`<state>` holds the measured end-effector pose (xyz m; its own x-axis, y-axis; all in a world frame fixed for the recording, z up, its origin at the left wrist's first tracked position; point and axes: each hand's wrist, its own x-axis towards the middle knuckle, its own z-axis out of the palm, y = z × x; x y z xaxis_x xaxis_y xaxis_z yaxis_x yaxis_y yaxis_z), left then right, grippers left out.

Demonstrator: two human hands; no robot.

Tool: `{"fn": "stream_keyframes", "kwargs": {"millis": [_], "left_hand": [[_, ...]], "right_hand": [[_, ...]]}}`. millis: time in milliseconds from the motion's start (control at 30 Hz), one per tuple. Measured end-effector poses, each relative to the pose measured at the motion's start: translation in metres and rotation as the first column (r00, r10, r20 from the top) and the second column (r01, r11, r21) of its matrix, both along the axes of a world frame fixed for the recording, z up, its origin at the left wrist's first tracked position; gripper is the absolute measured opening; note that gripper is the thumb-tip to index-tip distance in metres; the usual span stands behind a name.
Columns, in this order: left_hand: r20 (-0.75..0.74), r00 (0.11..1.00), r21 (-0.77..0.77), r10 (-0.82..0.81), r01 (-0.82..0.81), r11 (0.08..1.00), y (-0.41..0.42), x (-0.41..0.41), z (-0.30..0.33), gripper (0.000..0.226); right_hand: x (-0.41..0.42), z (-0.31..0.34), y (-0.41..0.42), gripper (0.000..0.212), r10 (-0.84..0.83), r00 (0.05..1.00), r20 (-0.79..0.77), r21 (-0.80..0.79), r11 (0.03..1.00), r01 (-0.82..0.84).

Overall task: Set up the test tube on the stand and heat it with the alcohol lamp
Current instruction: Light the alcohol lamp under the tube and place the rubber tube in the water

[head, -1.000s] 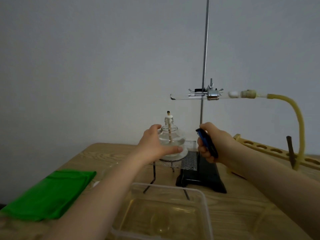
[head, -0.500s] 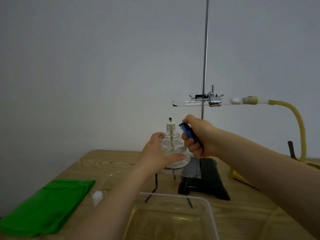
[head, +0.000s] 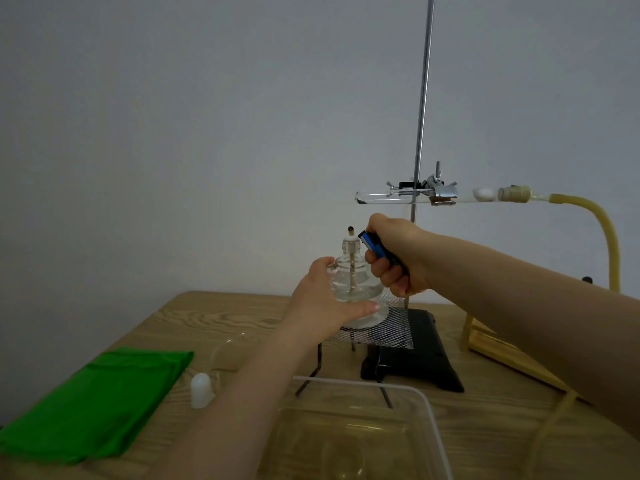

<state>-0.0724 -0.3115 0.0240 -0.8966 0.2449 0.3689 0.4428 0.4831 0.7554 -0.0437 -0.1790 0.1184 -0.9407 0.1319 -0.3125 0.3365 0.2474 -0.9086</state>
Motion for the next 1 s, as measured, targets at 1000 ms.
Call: {"fn": "stream_keyframes", "kwargs": {"millis": [1000], "left_hand": [[0.002,1.0,-0.02,0.01,-0.01,1.0,-0.0011,-0.0008,-0.0012,0.106]], "right_hand": [[0.0031,0.0024,-0.0076,0.032,-0.035,0.999,-0.005,-0.02,0.999,0.035]]}}
